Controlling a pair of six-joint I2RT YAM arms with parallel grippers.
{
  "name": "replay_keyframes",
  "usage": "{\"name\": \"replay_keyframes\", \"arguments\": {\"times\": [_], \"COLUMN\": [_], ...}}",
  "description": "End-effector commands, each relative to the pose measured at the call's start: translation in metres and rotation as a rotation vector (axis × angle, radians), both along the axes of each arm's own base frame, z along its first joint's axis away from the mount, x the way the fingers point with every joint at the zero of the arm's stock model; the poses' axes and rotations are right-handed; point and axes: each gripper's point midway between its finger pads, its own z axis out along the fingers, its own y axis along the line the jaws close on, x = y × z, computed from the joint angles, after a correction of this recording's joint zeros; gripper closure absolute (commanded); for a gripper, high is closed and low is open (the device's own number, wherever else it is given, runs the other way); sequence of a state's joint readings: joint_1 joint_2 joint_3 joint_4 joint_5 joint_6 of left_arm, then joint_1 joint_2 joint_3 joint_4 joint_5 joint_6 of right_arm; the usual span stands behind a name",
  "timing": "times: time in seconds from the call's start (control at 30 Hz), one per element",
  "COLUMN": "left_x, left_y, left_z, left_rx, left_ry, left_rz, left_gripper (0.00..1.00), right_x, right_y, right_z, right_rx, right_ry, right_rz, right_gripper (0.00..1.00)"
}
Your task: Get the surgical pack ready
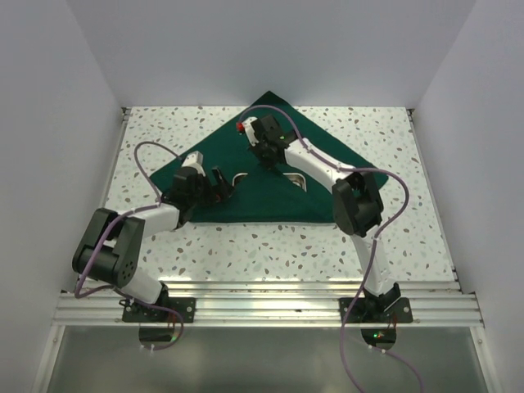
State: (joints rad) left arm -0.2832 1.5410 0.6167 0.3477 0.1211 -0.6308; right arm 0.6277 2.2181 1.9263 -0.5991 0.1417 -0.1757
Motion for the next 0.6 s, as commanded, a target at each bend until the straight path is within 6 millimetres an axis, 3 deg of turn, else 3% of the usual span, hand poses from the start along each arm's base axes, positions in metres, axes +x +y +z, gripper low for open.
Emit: {"name": "replay_keyframes", "arguments": {"times": [0.0, 0.07, 0.13, 0.27, 0.43, 0.57], "left_x": [0.017, 0.018, 0.017, 0.017, 0.017, 0.017], "left_y": [-0.001, -0.003, -0.004, -0.006, -0.007, -0.007], "left_z": [0.015, 0.013, 0.007, 0.003, 0.003, 0.003], "left_rx": [0.038, 0.051, 0.066, 0.079, 0.084, 0.087], "left_ry": [-0.062, -0.058, -0.044, -0.035, -0.035, -0.035], "left_rz": [0.004, 0.000, -0.002, -0.001, 0.000, 0.003], "left_gripper": [0.00, 0.00, 0.00, 0.00, 0.00, 0.00], "right_x": [0.017, 0.019, 0.021, 0.027, 0.029, 0.025], "right_y": [-0.005, -0.005, -0.003, -0.007, -0.008, -0.008], "right_z": [0.008, 0.004, 0.004, 0.001, 0.015, 0.034], "right_rx": [-0.046, -0.052, -0.048, -0.073, -0.055, 0.033], "right_ry": [-0.048, -0.044, -0.048, -0.068, -0.095, -0.082], "right_rz": [0.001, -0.001, 0.004, -0.018, -0.036, -0.053], "right_gripper": [0.95, 0.93, 0.77, 0.63, 0.62, 0.53]}}
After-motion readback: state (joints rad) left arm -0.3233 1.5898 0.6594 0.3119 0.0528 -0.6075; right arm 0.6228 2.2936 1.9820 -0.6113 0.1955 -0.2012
